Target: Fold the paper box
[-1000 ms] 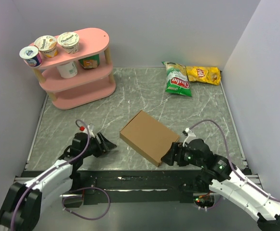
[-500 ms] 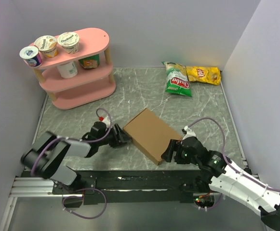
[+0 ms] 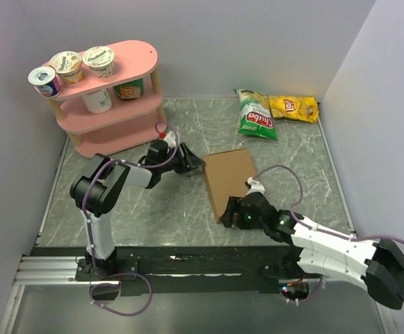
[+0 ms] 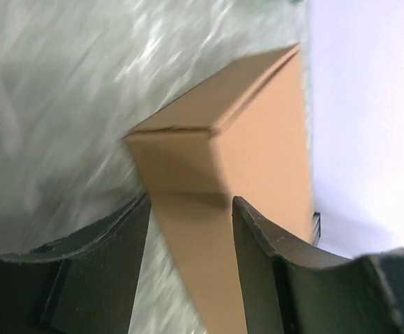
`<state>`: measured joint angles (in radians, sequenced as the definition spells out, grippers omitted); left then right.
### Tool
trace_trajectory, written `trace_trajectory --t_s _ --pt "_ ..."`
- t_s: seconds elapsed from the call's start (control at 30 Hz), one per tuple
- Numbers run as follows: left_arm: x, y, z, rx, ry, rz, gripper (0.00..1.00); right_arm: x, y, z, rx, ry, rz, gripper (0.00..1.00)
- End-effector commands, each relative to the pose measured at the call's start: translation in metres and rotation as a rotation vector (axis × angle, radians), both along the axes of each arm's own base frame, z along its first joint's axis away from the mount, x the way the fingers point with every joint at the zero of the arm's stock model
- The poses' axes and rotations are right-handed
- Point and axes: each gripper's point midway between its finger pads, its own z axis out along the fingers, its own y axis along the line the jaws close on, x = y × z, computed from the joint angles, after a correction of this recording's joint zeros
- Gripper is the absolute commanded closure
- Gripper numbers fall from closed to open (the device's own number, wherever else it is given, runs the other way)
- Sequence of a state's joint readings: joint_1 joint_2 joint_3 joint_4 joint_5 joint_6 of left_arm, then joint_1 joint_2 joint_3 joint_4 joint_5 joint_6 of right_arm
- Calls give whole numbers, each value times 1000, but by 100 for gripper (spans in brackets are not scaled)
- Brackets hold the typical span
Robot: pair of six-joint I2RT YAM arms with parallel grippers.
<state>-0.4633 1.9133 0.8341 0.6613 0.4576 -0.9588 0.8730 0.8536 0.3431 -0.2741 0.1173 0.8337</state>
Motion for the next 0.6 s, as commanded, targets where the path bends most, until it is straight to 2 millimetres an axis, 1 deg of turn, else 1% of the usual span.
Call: trace_trajectory --t_s 0.0,0.03,0.1,0.13,0.17,0.2,0.23,0.27,0.3,0.33,0.37,0.4,0.43,0.47,0.5,0.53,0.57 --pt "22 -18 24 -18 -108 -67 43 41 33 44 33 -172 43 10" --pt "29 -21 30 -21 -128 -67 43 44 39 49 41 -178 54 10" --pt "37 -20 28 -16 -121 -59 43 48 49 48 48 -171 76 10" --pt "41 -19 30 -21 -125 -53 43 50 55 53 60 -177 88 10" --pt "48 -11 32 -24 -128 -32 42 50 59 52 56 -172 104 10" --pt "51 -5 36 -31 -135 -16 42 49 63 55 64 -172 121 9" --pt "54 2 36 -27 -138 3 42 51 68 64 75 -186 136 9" --pt "60 15 48 -25 -162 34 39 51 69 69 74 -201 159 9" --pt "60 24 45 16 -163 41 37 49 69 71 64 -202 173 9" --pt "64 33 46 55 -176 69 35 48 72 81 69 -224 192 8" --pt "67 42 64 81 -222 90 31 48 71 91 69 -258 218 8" --pt "67 48 65 146 -261 85 28 47 72 96 72 -273 231 7" --pt "65 55 65 195 -253 98 26 47 72 104 77 -287 243 2" --pt "65 61 83 213 -294 123 20 50 70 111 69 -306 249 0" --pt "64 66 88 241 -322 128 18 53 69 114 69 -307 254 0" --pt "60 70 90 258 -329 136 16 68 61 125 76 -323 221 0" --pt "57 76 104 275 -360 165 12 69 65 126 98 -303 266 0"
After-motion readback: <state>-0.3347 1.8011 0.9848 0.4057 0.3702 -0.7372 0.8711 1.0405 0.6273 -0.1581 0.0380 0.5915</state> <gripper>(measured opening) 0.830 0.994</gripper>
